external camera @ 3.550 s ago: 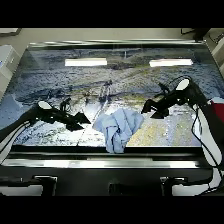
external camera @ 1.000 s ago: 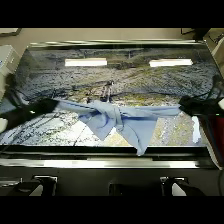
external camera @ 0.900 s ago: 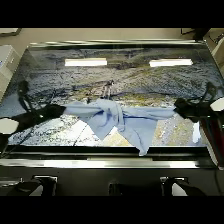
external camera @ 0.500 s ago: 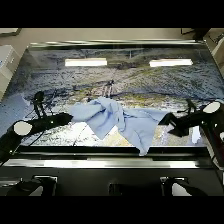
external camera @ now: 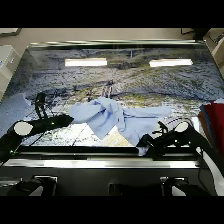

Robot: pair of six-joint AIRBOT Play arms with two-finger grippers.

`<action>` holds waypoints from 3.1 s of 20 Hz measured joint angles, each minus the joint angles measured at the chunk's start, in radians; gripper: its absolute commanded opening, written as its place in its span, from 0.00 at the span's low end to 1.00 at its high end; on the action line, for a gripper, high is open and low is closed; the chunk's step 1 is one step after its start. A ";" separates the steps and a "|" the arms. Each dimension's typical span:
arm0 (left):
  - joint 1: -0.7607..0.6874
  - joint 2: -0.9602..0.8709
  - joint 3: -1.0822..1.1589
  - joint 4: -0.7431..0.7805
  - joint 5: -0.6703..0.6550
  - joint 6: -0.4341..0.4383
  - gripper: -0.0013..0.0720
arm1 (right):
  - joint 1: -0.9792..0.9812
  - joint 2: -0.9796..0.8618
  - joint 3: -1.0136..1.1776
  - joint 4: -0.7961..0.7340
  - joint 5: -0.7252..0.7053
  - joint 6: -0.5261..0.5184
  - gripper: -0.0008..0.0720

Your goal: Fold the clothes and pants, and hang the long-sleeved shirts on hangers.

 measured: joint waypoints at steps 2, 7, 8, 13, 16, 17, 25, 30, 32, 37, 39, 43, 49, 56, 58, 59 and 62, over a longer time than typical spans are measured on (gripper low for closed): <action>0.004 0.001 0.006 0.000 -0.005 0.000 0.05 | 0.047 -0.001 0.003 0.038 -0.071 0.008 0.07; 0.088 0.050 0.161 0.003 -0.013 0.040 0.05 | 0.004 0.056 0.270 -0.002 -0.047 0.006 0.07; 0.119 0.068 0.219 0.003 -0.014 0.047 0.05 | -0.029 0.083 0.379 -0.043 -0.038 0.003 0.07; 0.298 0.176 0.600 0.003 -0.017 0.058 0.05 | -0.200 0.224 0.967 -0.248 -0.021 0.000 0.07; 0.348 0.256 0.743 0.003 -0.031 0.055 0.05 | -0.249 0.314 1.162 -0.326 0.014 0.008 0.07; 0.358 0.286 0.770 0.003 -0.031 0.049 0.05 | -0.257 0.341 1.194 -0.347 0.028 0.013 0.07; 0.379 0.388 0.816 0.098 0.003 0.009 0.05 | -0.276 0.398 1.257 -0.520 0.223 0.045 0.07; 0.370 0.319 0.666 0.111 -0.028 0.000 0.05 | -0.276 0.277 1.009 -0.550 0.296 0.069 0.07; 0.340 0.254 0.566 0.087 0.007 0.000 0.05 | -0.276 0.211 0.849 -0.523 0.196 0.098 0.07; 0.211 -0.006 0.438 0.054 0.222 0.017 0.05 | -0.276 0.000 0.592 -0.359 -0.040 0.163 0.07; 0.161 -0.121 0.422 0.049 0.272 0.020 0.14 | -0.276 -0.067 0.559 -0.305 -0.065 0.174 0.07; 0.099 -0.283 0.410 0.047 0.201 0.020 1.00 | -0.276 -0.121 0.534 -0.255 -0.078 0.135 0.07; 0.191 -0.318 0.367 0.113 -0.437 -0.014 0.99 | -0.276 -0.128 0.526 -0.267 0.024 0.043 0.07; 0.023 -0.183 -0.062 -0.194 -0.474 0.001 0.98 | -0.276 -0.128 0.526 -0.276 0.102 0.022 0.07; -0.095 -0.189 -0.133 -0.304 -0.374 0.004 0.85 | -0.276 -0.128 0.526 -0.274 0.122 0.020 0.07; -0.157 -0.199 -0.155 -0.351 -0.306 0.005 0.85 | -0.276 -0.128 0.526 -0.274 0.131 0.018 0.07; -0.313 -0.238 -0.188 -0.499 -0.143 0.006 0.83 | -0.276 -0.128 0.526 -0.273 0.159 0.018 0.07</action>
